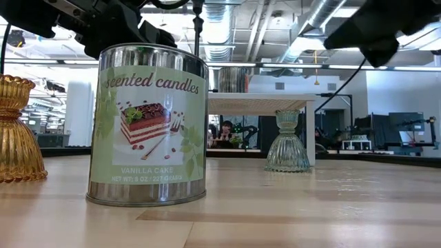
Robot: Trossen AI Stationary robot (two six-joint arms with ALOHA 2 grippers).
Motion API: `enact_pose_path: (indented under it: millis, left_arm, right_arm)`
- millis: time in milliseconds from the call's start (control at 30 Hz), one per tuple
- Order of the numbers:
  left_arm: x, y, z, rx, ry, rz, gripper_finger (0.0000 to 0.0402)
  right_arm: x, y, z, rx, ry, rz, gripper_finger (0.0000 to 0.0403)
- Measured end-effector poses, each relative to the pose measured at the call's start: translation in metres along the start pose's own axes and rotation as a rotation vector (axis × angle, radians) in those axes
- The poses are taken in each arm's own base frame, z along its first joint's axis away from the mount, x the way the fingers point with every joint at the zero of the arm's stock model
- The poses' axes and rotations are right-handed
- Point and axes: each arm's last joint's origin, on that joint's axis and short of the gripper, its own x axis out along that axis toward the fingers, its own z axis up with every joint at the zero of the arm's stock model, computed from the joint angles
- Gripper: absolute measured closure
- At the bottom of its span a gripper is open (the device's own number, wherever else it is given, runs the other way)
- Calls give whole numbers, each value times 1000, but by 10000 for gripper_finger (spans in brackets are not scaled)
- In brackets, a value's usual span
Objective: Pick & Place candle stick holders
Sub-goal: Align the silver scented candle can with the other silver scented candle on the shelf
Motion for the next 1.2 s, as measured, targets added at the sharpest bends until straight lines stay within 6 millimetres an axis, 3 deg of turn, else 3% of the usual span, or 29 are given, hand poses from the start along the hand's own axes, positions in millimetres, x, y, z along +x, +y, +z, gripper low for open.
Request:
enact_pose_path:
  millis: [333,633,1200]
  left_arm:
    - [0,0,0,0,0,0,396]
    - [0,0,0,0,0,0,396]
    - [0,0,0,0,1,0,396]
  right_arm:
    - [25,17,-32,11,-22,-55,402]
    - [36,17,-53,-43,-175,-288,402]
    - [50,15,-79,63,-158,-314,402]
